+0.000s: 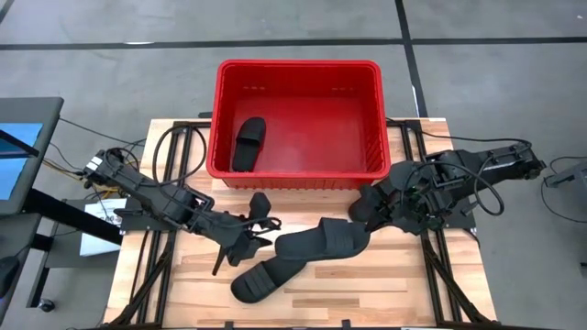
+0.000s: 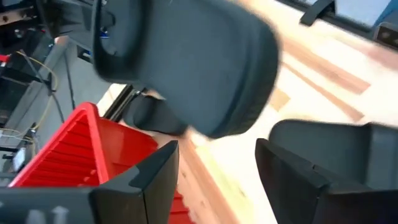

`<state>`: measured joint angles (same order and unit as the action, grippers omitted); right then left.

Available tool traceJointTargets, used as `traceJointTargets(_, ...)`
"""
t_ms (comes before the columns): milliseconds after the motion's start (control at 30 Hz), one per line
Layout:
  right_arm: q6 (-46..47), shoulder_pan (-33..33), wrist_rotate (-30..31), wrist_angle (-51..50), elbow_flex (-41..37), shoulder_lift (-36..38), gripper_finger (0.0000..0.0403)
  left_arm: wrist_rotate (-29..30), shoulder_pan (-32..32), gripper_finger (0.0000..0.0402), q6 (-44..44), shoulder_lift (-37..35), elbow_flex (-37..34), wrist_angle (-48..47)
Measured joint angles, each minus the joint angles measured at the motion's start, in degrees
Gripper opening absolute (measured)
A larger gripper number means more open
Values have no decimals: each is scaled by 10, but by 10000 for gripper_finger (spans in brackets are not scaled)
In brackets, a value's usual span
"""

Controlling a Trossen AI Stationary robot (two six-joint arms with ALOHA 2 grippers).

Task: Pick and place slides into bin
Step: Stack the middle slide on top of the slide in the bin

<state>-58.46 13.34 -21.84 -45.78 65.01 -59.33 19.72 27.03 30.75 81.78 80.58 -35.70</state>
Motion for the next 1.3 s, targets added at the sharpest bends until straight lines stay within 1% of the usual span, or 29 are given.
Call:
traceJointTargets(167, 0, 0, 9, -2, 0, 0, 0, 4, 13, 206, -18, 0, 0, -6)
traceJointTargets(300, 0, 0, 9, -1, 0, 0, 0, 4, 15, 206, -17, 0, 0, 13)
traceJointTargets(433, -3, 0, 9, 1, 0, 0, 0, -18, 12, 206, -14, 0, 0, 33)
traceJointTargets(567, -5, 0, 7, 5, 0, 0, 0, -31, 9, 206, -1, 11, 1, 45)
traceJointTargets(633, -5, 0, 7, 7, 0, 0, 0, -47, 8, 206, 1, 22, 1, 56)
traceJointTargets(867, -5, 0, 8, 7, 0, 0, 0, -47, 7, 206, 19, 64, 1, 50)
traceJointTargets(1067, -5, 0, 10, 9, 0, 0, 0, -37, 11, 206, 12, 72, 0, 35)
traceJointTargets(1300, -5, 0, 10, 9, 0, 1, 0, 14, 27, 206, -14, 70, 0, 16)
